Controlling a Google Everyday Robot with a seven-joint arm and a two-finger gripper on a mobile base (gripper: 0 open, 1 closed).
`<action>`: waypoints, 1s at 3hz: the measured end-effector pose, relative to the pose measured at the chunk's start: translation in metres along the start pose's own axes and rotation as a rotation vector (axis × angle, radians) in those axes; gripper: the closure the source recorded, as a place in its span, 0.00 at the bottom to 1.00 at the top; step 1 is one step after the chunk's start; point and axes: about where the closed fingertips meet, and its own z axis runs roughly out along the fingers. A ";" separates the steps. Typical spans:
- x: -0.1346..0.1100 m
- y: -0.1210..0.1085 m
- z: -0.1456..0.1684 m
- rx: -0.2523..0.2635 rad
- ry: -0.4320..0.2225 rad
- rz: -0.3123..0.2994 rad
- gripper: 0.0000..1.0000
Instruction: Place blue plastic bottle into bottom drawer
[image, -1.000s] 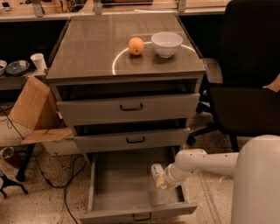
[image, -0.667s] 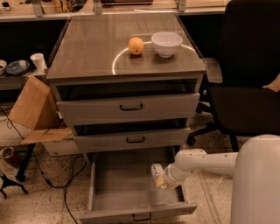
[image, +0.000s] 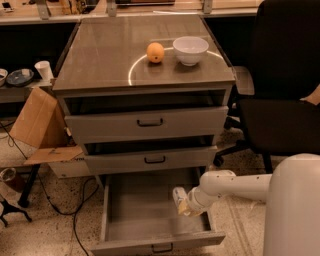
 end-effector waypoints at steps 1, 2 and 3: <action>-0.003 0.013 0.000 -0.021 0.007 -0.026 0.34; -0.023 0.032 0.009 -0.015 -0.008 -0.044 0.11; -0.040 0.048 0.026 -0.008 0.003 -0.057 0.00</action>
Offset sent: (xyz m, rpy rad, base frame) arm 0.0551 0.0595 0.0044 0.0024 -0.0503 0.0480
